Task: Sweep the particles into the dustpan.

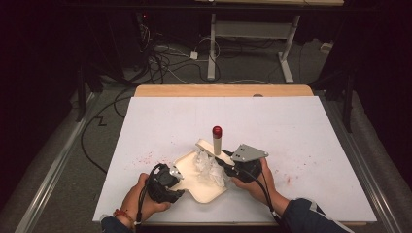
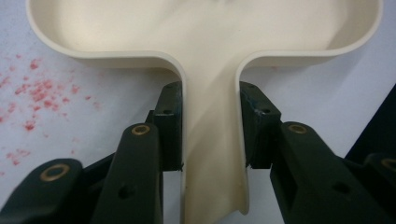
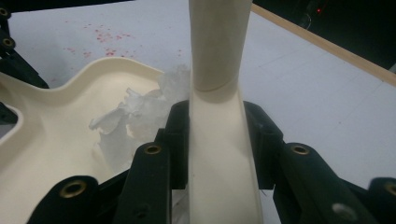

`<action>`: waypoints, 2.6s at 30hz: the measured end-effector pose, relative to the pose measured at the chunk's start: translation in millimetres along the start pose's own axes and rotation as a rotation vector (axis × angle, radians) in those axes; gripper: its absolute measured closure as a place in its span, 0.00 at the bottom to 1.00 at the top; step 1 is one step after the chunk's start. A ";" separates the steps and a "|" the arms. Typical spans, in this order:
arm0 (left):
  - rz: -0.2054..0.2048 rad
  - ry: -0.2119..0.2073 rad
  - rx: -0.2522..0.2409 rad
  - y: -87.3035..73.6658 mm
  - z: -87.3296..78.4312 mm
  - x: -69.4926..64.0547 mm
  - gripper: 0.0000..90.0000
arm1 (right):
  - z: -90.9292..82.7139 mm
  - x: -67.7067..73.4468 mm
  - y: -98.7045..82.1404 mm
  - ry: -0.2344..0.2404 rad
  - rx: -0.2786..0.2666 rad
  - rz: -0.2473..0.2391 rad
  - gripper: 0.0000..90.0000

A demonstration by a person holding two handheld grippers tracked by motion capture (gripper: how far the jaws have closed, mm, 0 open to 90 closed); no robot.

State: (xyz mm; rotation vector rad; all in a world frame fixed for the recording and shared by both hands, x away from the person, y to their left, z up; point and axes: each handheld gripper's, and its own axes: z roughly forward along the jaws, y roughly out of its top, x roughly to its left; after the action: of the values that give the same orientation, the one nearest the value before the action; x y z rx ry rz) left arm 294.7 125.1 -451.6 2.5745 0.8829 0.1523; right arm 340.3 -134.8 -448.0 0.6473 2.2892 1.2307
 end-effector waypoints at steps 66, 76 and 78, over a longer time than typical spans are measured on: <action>-0.060 0.012 -0.014 9.2 16.0 1.1 0.70 | -76.7 7.5 -15.2 0.189 0.049 -0.039 0.76; -0.101 0.033 -0.029 4.5 14.7 9.0 0.70 | -91.2 -12.5 -10.8 0.147 0.003 0.017 0.76; -0.102 0.034 -0.030 3.5 14.6 10.4 0.70 | -97.2 -20.1 -10.4 0.131 -0.011 0.040 0.76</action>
State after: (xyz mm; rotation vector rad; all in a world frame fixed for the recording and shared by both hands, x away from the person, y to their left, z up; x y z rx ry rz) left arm 308.3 123.9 -463.7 2.4999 1.0144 0.1791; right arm 296.5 -213.7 -405.4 0.6289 2.3846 1.3397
